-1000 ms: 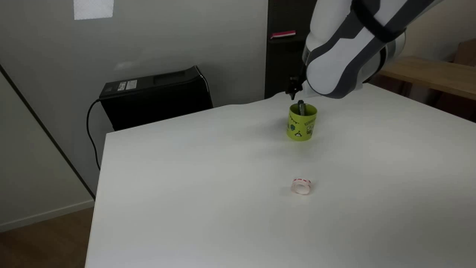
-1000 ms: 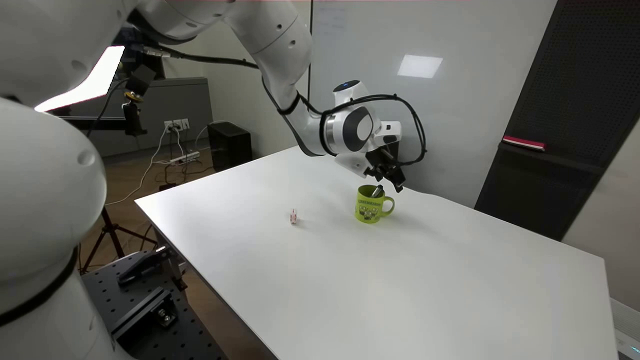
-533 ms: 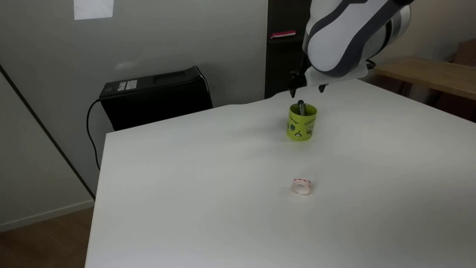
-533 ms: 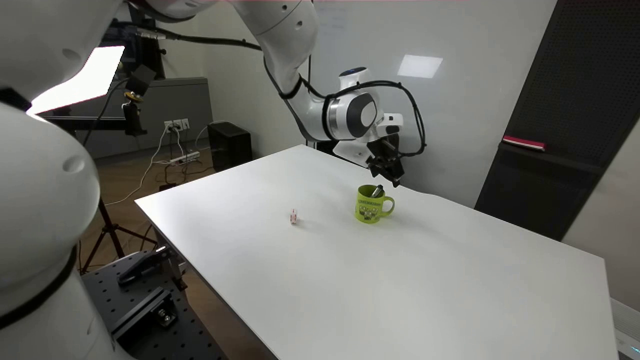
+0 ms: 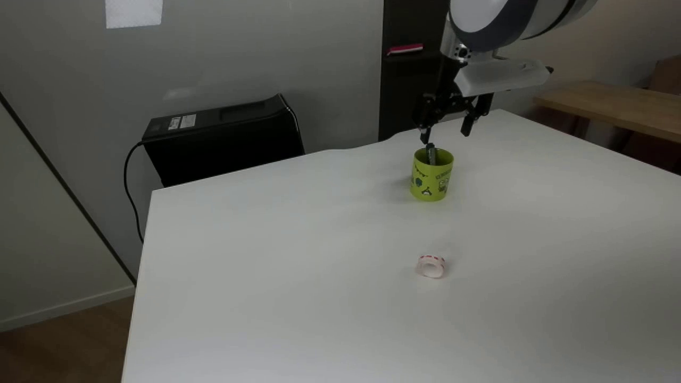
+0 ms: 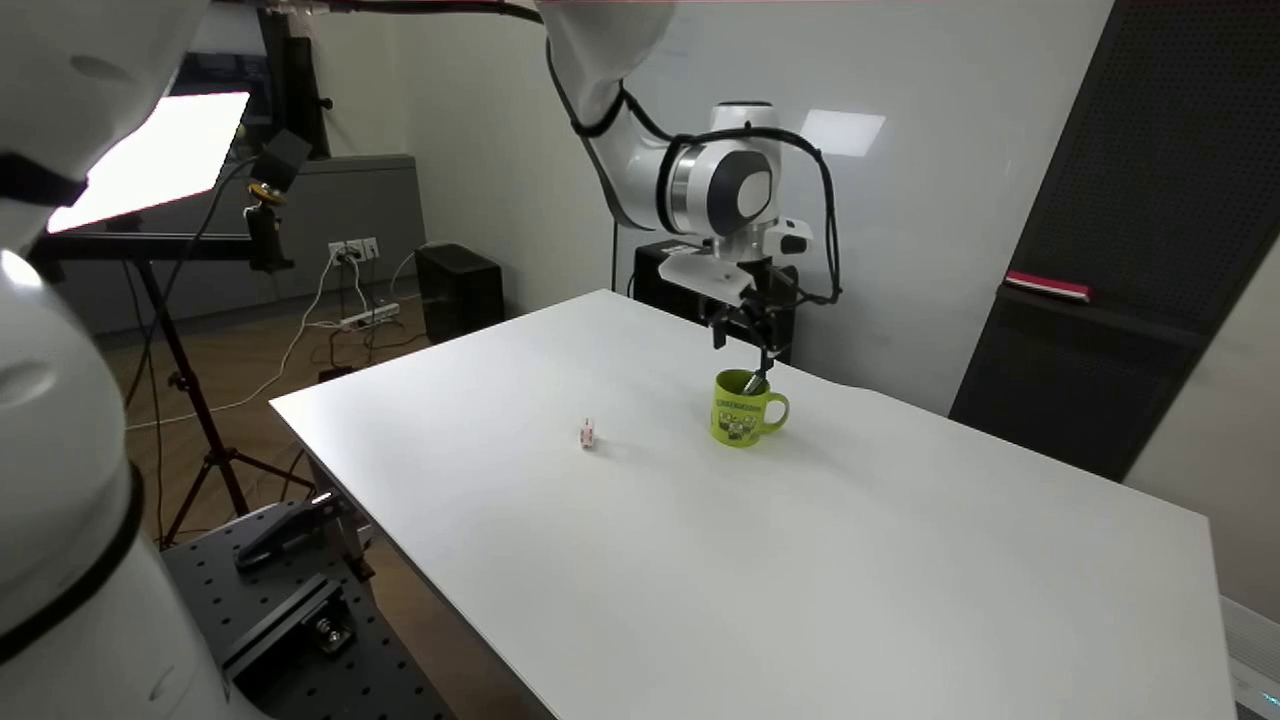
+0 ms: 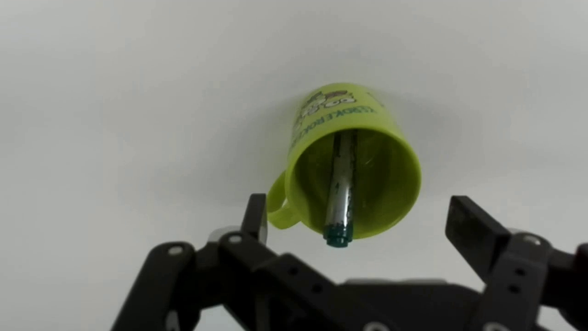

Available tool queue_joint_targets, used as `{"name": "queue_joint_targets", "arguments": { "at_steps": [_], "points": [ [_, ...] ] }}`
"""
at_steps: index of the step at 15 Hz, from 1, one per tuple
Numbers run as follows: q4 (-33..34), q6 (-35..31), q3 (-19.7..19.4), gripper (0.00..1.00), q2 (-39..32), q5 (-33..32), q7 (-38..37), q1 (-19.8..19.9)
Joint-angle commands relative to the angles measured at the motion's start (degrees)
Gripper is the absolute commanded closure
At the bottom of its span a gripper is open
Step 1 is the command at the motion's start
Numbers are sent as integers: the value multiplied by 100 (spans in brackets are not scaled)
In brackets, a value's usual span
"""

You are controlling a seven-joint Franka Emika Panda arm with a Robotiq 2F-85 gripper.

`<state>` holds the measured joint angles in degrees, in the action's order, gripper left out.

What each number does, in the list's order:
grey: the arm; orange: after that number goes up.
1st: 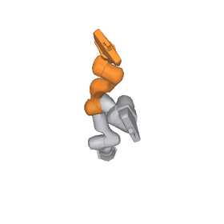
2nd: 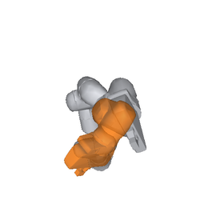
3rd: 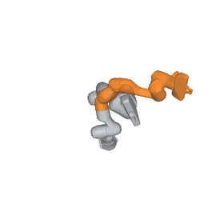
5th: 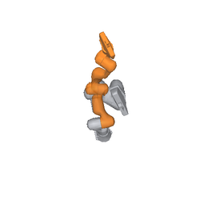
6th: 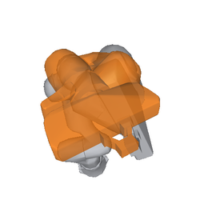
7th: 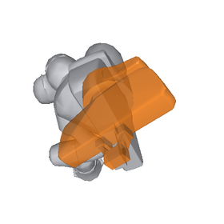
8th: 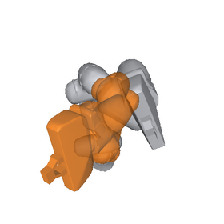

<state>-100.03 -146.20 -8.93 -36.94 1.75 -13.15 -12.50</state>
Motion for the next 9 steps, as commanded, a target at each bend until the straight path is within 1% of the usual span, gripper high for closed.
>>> {"name": "queue_joint_targets", "arguments": {
  "at_steps": [1, 4, 5, 9],
  "points": [
    [-11, 630, 566, 0, 227, 40, 464, 500],
    [0, 1030, 827, 0, 272, 87, 769, 714],
    [8, 755, 724, 0, 150, -36, 531, 624],
    [6, 764, 762, 0, 120, -36, 563, 652]
  ]
}}
